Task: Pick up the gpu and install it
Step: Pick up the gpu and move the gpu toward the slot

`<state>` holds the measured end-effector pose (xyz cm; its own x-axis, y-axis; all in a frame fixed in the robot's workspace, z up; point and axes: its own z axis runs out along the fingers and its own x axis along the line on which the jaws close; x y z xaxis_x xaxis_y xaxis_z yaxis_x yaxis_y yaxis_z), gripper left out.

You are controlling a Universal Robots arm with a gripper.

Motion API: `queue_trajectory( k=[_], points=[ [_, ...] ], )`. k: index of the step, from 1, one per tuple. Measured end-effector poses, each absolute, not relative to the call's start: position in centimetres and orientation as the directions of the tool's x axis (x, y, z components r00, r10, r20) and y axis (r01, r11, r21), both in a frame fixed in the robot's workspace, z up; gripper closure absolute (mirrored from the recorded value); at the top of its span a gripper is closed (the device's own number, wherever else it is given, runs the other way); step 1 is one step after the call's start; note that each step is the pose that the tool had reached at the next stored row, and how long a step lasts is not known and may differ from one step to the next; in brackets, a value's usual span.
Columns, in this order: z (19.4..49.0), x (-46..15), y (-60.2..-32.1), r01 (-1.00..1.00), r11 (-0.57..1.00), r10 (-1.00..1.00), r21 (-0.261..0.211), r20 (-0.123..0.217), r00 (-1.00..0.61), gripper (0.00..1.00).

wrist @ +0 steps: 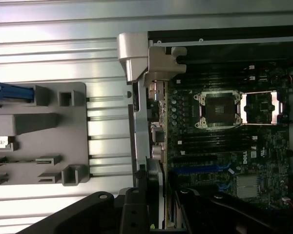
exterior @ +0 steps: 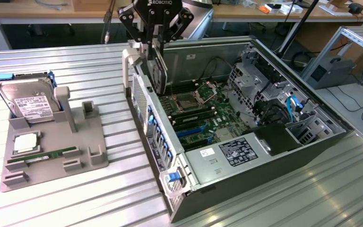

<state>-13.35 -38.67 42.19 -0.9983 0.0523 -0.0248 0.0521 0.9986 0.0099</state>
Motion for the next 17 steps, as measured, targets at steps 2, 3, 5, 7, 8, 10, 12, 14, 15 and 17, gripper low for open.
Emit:
queue_trajectory(
  k=[2,3,5,7,8,10,12,14,15,17],
  points=[
    [42.1,-13.0,-38.7,0.052,0.999,0.052,0.01,-0.025,-0.998,0.73],
    [42.1,-13.0,-38.7,0.052,0.999,0.052,0.01,-0.025,-0.998,0.73],
    [42.0,-12.7,-38.7,0.052,0.999,0.052,0.009,-0.025,-0.998,0.73],
    [42.0,-12.6,-38.7,0.052,0.999,0.052,0.009,-0.025,-0.998,0.73],
    [41.9,-12.4,-38.7,0.052,0.999,0.052,0.008,-0.025,-0.998,0.73],
    [41.8,-11.9,-38.7,0.052,0.999,0.052,0.008,-0.025,-0.998,0.73],
    [41.7,-11.7,-38.7,0.052,0.999,0.052,0.007,-0.025,-0.998,0.73],
    [41.6,-11.2,-38.7,0.052,0.999,0.052,0.007,-0.025,-0.998,0.73],
    [41.6,-11.0,-38.7,0.052,0.999,0.052,0.006,-0.025,-0.998,0.73],
    [41.5,-10.6,-38.7,0.052,0.999,0.052,0.006,-0.025,-0.998,0.73]
  ],
)
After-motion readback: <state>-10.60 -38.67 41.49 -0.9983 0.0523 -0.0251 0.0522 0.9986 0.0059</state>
